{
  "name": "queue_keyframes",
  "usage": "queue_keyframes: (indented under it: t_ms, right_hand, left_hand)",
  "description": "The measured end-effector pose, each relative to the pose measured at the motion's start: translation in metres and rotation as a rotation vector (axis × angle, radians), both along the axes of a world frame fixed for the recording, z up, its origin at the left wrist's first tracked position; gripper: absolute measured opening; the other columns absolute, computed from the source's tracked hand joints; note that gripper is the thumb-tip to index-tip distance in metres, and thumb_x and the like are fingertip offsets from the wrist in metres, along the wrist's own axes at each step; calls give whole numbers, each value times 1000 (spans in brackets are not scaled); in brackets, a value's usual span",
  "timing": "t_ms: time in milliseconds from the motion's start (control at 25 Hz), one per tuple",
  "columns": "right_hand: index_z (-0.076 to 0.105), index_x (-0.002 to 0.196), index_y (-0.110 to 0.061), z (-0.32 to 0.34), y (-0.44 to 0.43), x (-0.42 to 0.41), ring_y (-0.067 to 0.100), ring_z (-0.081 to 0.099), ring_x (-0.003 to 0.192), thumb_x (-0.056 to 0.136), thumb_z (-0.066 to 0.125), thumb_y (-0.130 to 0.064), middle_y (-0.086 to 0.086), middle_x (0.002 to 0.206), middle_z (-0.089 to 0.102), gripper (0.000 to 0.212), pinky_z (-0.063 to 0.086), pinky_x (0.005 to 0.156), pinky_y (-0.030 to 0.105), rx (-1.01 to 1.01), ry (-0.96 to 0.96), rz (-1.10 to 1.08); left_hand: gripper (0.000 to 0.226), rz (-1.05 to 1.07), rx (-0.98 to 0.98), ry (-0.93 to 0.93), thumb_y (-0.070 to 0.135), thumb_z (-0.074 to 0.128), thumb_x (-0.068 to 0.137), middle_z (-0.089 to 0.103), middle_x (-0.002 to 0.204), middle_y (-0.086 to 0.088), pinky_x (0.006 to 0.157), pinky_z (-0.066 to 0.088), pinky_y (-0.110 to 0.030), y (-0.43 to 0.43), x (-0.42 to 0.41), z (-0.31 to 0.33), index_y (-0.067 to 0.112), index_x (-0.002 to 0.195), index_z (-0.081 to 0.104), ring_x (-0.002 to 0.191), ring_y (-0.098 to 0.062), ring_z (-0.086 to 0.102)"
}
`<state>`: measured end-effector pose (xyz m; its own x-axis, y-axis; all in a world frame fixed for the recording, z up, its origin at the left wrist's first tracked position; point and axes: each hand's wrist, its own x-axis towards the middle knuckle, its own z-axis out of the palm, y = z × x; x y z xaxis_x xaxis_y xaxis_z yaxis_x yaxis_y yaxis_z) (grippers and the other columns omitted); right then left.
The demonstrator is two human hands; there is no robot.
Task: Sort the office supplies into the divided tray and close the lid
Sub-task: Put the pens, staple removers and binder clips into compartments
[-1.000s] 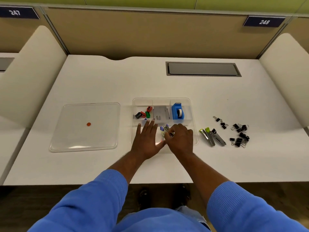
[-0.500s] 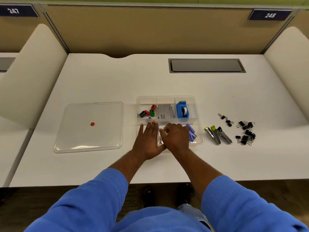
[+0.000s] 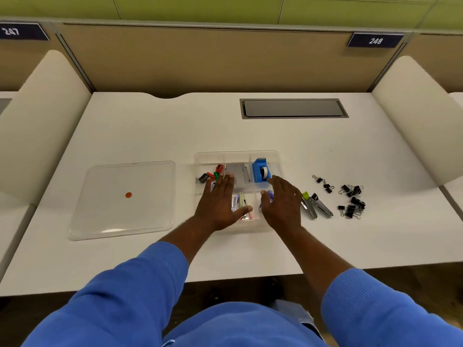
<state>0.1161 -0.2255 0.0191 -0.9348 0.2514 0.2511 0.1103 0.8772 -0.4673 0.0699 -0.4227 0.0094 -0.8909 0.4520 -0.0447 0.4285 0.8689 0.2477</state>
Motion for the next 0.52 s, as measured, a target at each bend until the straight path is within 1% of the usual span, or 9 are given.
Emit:
queue_keyframes:
  t_ms: [80, 160, 240, 320, 400, 520]
  right_hand:
    - [55, 131, -20, 1, 18, 2, 19, 47, 130, 90, 63, -31, 0, 137, 57, 43, 29, 111, 43, 20, 11, -20]
    - [56, 130, -20, 0, 39, 3, 20, 47, 130, 90, 63, -33, 1, 137, 57, 43, 29, 111, 44, 45, 14, -22]
    - [55, 131, -20, -1, 62, 4, 20, 47, 130, 90, 62, -32, 1, 138, 56, 43, 29, 111, 45, 42, 5, -19]
    - [56, 130, -20, -3, 90, 5, 19, 49, 129, 89, 63, -28, 0, 137, 57, 42, 30, 110, 44, 18, 7, -22]
    - [57, 127, -20, -5, 115, 7, 19, 52, 125, 85, 64, -23, -1, 133, 59, 43, 31, 108, 43, -5, 1, -17]
    - [57, 124, -22, -11, 155, 9, 17, 58, 115, 80, 66, -21, -5, 125, 62, 45, 35, 104, 41, -40, -57, 28]
  left_hand:
    - [109, -8, 9, 3, 90, 13, 79, -4, 165, -3, 120, -14, -43, 16, -5, 2, 16, 157, -3, 150, -14, -13]
    - [108, -12, 11, 14, 90, 15, 80, -3, 165, -2, 121, -11, -44, 39, -8, 5, 17, 157, -3, 150, -14, -11]
    - [108, -22, 26, 5, 91, 15, 78, -6, 165, 1, 121, -11, -45, 67, -10, 7, 19, 157, -3, 148, -11, -16]
    - [108, -50, 46, -2, 92, 15, 77, -8, 164, 3, 119, -14, -43, 98, -9, 7, 21, 157, -3, 147, -10, -18]
    - [105, -85, 44, -2, 90, 20, 79, -5, 164, 2, 118, -15, -43, 125, -6, 6, 23, 157, 0, 150, -13, -14]
    - [94, -150, -12, -1, 80, 31, 85, 5, 166, -2, 120, -14, -46, 171, -2, 2, 22, 157, 11, 152, -16, -8]
